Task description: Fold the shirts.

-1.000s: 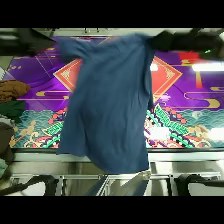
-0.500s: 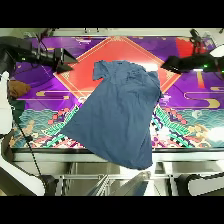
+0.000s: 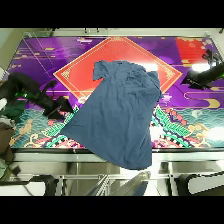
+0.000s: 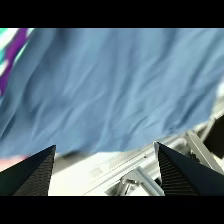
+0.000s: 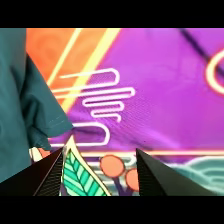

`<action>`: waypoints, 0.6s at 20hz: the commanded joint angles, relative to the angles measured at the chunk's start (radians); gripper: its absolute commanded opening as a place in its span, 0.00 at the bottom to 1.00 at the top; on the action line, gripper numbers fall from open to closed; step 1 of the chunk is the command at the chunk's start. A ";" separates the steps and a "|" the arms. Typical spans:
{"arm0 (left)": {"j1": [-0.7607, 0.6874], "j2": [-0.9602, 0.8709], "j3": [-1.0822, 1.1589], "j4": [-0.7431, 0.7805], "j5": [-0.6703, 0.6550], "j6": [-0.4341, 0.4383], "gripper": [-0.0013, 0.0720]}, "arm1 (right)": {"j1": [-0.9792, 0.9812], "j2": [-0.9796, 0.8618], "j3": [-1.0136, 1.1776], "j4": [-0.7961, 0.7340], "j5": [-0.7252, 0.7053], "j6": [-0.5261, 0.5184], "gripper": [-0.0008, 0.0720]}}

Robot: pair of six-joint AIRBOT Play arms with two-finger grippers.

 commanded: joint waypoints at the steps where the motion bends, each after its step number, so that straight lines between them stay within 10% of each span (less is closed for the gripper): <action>1: 0.095 0.172 -0.269 0.074 -0.191 -0.132 1.00 | 0.027 -0.003 0.000 0.026 -0.024 -0.021 0.72; 12: -0.005 -0.030 -0.252 0.084 -0.320 -0.152 0.97 | 0.062 -0.011 0.000 0.085 -0.045 -0.032 0.72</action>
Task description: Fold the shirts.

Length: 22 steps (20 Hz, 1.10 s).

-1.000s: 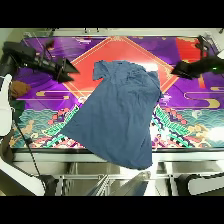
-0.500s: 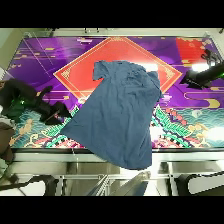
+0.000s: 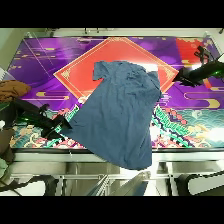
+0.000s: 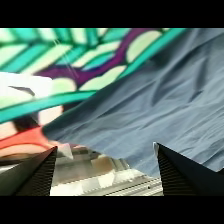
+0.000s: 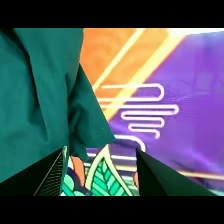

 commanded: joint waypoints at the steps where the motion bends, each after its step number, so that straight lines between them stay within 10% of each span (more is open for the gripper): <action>1: -0.077 -0.104 0.097 0.022 -0.093 0.003 0.97 | 0.002 -0.011 0.000 0.012 0.003 -0.002 0.72; 2: -0.092 -0.126 0.138 0.022 -0.089 0.003 0.73 | 0.002 -0.020 0.000 0.013 0.010 -0.002 0.72; 3: -0.106 -0.140 0.182 0.022 -0.083 0.019 0.08 | 0.002 -0.034 0.000 0.013 0.018 0.001 0.72; 14: -0.133 -0.144 0.444 0.023 -0.002 0.037 0.04 | 0.035 -0.286 0.000 0.283 0.050 -0.042 0.71; 17: -0.133 -0.144 0.480 0.023 -0.021 0.037 0.04 | 0.060 -0.302 0.000 0.415 0.077 -0.128 0.05; 22: -0.077 -0.312 0.775 0.023 0.004 0.039 0.04 | 0.038 -0.162 -0.056 0.217 0.217 -0.069 0.03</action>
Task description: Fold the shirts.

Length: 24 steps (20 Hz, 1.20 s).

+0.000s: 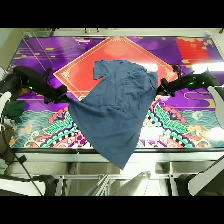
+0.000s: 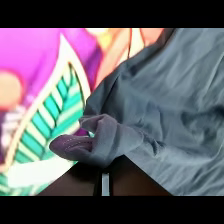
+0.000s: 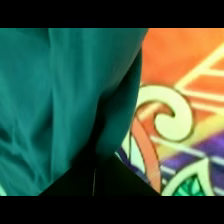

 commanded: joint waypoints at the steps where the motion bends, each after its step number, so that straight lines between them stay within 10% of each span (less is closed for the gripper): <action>1: 0.032 -0.154 0.264 0.002 0.030 0.002 0.04 | -0.007 0.148 -0.115 -0.225 0.096 0.085 0.03; 6: 0.021 -0.472 0.753 0.003 0.116 0.002 0.04 | 0.000 0.688 -0.757 -0.428 -0.013 0.405 0.03; 14: 0.037 -0.501 0.642 -0.002 0.048 0.082 0.04 | 0.158 1.297 -1.264 -0.533 0.191 0.754 0.03; 16: 0.020 -0.501 0.695 -0.002 0.089 0.091 0.04 | 0.158 1.416 -1.262 -0.526 0.184 0.765 0.11; 18: 0.010 -0.500 0.718 -0.002 0.134 0.098 0.04 | 0.141 1.489 -1.243 -0.529 0.098 0.750 0.81; 24: 0.005 -0.457 0.573 -0.078 0.256 0.122 0.04 | -0.125 1.144 -1.002 -0.396 -0.196 0.353 0.84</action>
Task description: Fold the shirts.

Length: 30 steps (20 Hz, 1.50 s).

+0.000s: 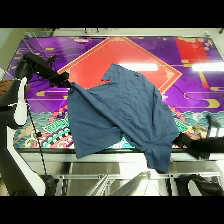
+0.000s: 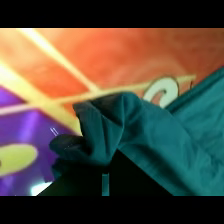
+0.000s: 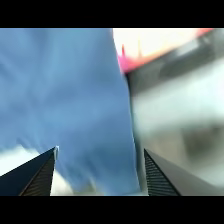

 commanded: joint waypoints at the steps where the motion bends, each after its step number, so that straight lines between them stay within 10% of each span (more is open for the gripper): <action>1: -0.003 0.016 -0.051 -0.041 0.126 0.017 0.04 | -0.154 -0.320 0.188 0.208 -0.194 -0.377 0.84; 3: -0.003 0.022 -0.051 -0.042 0.123 0.012 0.04 | -0.172 -0.644 0.395 0.364 -0.200 -0.595 0.84; 9: -0.002 0.023 -0.021 -0.042 0.122 -0.002 0.04 | -0.137 -1.365 1.117 0.632 0.079 -0.620 0.68; 30: -0.007 0.023 -0.025 -0.041 0.121 -0.002 0.04 | 0.005 -1.547 1.391 0.594 -0.042 -0.486 0.68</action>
